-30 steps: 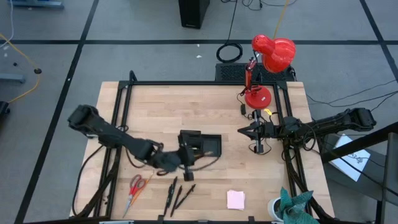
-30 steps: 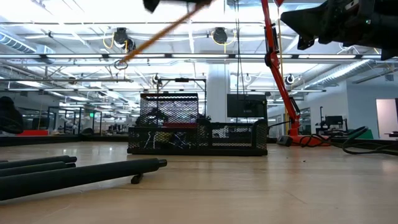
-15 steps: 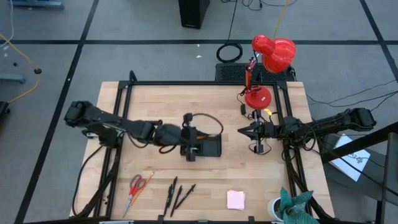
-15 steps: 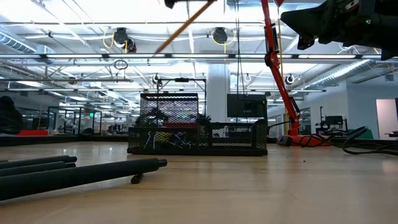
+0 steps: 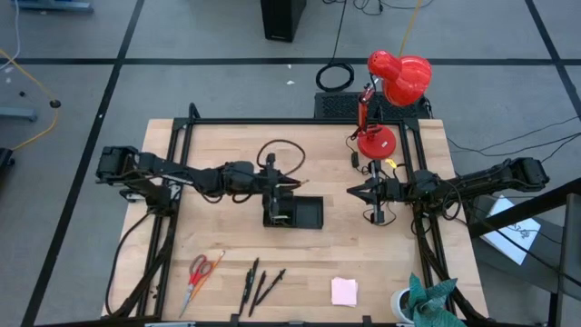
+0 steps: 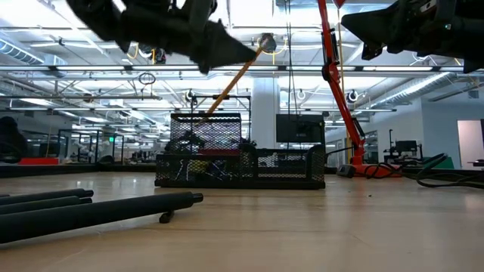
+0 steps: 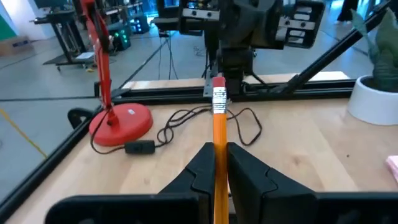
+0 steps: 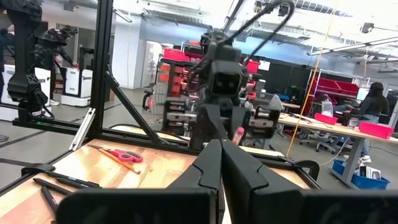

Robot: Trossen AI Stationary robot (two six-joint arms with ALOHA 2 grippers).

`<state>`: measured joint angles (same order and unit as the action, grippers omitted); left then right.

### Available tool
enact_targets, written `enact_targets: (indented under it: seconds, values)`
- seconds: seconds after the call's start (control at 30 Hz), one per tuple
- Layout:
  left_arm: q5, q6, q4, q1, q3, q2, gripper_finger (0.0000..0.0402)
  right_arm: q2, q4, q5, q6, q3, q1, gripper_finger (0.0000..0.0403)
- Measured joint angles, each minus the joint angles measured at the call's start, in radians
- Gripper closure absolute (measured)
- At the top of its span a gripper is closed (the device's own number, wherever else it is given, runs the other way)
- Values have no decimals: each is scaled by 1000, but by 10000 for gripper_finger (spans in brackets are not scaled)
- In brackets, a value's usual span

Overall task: Pick and place office supplies into organizer
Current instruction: Put the pencil into the mesh desk organizer

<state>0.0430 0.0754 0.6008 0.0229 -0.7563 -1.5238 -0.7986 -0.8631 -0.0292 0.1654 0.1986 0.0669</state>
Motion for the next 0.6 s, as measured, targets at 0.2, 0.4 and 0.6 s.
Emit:
enact_targets:
  seconds: [0.2,0.4,0.6]
  values:
    - [-25,-2,62,8,47,-19,364,0,-37,0,4,0,0,399]
    - [-17,-10,81,9,52,-100,364,0,-45,-5,4,0,0,399]
    - [-16,-24,88,12,50,-169,364,0,-43,-26,-2,0,0,399]
